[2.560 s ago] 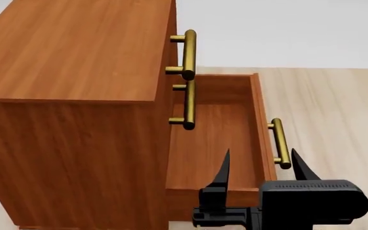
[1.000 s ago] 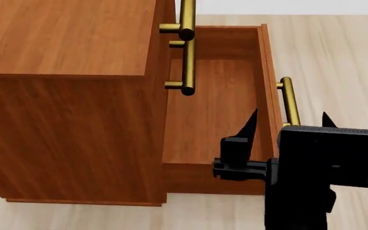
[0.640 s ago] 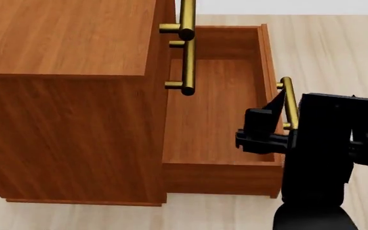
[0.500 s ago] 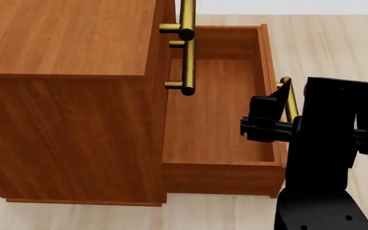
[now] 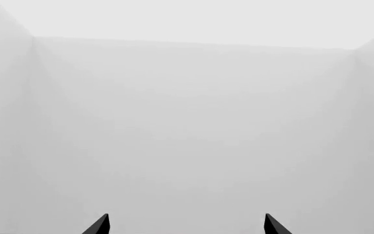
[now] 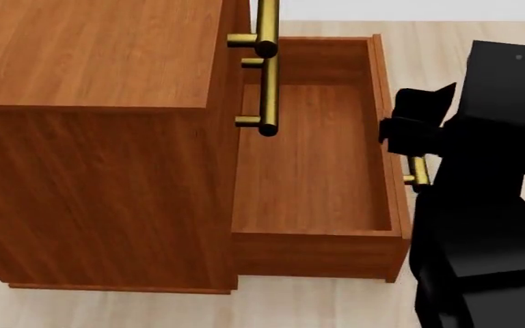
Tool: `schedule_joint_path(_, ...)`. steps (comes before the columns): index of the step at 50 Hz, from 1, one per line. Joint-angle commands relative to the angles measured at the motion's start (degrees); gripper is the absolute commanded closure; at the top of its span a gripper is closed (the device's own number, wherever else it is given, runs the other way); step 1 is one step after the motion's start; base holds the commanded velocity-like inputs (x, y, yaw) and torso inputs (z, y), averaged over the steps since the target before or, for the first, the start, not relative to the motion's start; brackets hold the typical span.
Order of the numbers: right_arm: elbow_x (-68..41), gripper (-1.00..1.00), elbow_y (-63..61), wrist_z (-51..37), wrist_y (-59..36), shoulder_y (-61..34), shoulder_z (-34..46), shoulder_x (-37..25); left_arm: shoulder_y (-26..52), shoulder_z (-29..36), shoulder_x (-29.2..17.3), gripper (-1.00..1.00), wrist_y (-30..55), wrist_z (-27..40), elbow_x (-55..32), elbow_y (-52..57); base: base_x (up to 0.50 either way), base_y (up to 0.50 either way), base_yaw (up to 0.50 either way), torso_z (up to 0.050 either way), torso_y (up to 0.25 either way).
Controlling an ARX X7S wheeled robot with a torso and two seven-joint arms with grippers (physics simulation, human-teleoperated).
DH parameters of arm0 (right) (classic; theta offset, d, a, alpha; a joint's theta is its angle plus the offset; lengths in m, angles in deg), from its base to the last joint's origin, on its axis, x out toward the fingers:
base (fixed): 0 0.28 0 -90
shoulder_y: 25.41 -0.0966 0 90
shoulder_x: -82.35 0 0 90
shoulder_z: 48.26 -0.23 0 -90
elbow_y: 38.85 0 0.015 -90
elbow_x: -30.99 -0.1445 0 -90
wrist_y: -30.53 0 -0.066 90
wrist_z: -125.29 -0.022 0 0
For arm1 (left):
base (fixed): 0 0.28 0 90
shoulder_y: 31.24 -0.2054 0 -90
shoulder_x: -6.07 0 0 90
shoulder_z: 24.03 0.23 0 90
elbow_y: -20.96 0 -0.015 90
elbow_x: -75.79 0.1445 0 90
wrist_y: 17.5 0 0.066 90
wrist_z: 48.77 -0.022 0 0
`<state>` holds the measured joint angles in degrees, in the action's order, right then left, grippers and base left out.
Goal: Close the bottom drawer of the cabinet and open the top drawer.
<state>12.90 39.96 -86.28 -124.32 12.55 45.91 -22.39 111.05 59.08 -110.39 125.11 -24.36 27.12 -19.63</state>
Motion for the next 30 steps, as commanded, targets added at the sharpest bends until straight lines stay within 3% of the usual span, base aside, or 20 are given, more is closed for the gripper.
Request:
schedule_joint_path(1,2.49,-1.00,7.19,-2.69,0.17,-3.49,0.10,0.00,-0.21,-0.28,-0.27,-1.00,-0.42,0.13,-0.42,-0.14,0.00,0.00,0.00,0.000,0.000)
schedule_joint_path(30,5.41,-1.00,18.88,-5.61,2.25,-5.33,0.80,-0.07,0.68,-0.01,-0.97,-1.00,-0.19,1.32,-1.69,-0.12,0.00,0.00,0.00,0.000,0.000)
